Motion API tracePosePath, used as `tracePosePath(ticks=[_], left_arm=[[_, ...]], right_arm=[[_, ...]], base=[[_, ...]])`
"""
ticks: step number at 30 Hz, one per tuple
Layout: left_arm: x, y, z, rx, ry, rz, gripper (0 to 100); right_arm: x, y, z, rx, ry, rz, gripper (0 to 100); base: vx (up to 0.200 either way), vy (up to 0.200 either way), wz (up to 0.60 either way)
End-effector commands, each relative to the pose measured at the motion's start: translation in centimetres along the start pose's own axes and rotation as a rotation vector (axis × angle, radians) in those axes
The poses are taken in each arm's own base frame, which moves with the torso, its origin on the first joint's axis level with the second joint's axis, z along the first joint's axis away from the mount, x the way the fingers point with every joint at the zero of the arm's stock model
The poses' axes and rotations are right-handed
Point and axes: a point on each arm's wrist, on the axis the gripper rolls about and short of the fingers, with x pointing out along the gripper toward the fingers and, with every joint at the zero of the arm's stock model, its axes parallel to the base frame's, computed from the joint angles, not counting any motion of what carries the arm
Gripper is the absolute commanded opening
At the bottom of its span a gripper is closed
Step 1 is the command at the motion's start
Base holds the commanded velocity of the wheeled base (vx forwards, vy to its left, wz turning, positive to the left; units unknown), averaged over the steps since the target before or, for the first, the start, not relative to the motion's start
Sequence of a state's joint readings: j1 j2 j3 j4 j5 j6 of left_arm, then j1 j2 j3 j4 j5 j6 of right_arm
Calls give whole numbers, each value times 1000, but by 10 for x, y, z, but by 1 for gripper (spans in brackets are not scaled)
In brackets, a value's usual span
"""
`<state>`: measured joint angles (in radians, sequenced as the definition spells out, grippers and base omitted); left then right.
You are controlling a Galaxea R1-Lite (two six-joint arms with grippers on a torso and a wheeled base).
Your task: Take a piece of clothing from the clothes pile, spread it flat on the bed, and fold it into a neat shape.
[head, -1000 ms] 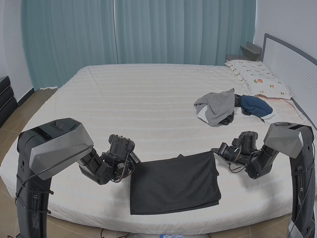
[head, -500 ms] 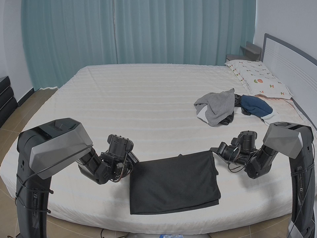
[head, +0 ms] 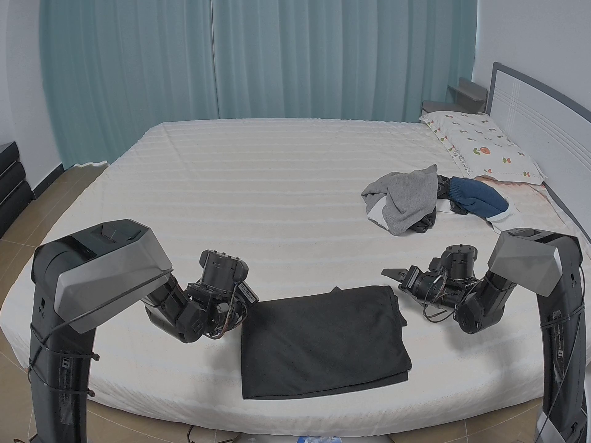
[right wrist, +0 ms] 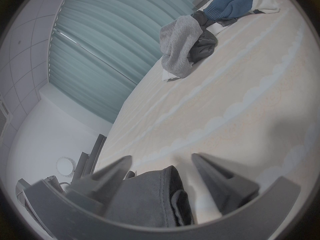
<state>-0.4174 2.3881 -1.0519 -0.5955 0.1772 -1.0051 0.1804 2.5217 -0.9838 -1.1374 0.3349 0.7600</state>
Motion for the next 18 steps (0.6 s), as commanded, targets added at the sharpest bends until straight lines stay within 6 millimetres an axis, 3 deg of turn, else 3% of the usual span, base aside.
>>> tracePosePath(ticks=[1,7,14,15,18], left_arm=[[-1,1,3,-6,-2,1,0],[-1,1,3,-4,-5,2,0],[-1,1,2,-4,-1,2,0],[-2,1,3,-4,-2,1,100],[-2,1,2,-4,-1,2,100]], right_arm=[[-16,11,5,13,-4,7,100],[-42,19,1,22,28,-9,100],[-47,21,-4,25,64,0,100],[-47,20,-5,26,67,-1,100],[-48,19,-5,28,68,-3,100]], base=[[0,0,0],[0,0,0],[0,0,0],[0,0,0],[0,0,0]])
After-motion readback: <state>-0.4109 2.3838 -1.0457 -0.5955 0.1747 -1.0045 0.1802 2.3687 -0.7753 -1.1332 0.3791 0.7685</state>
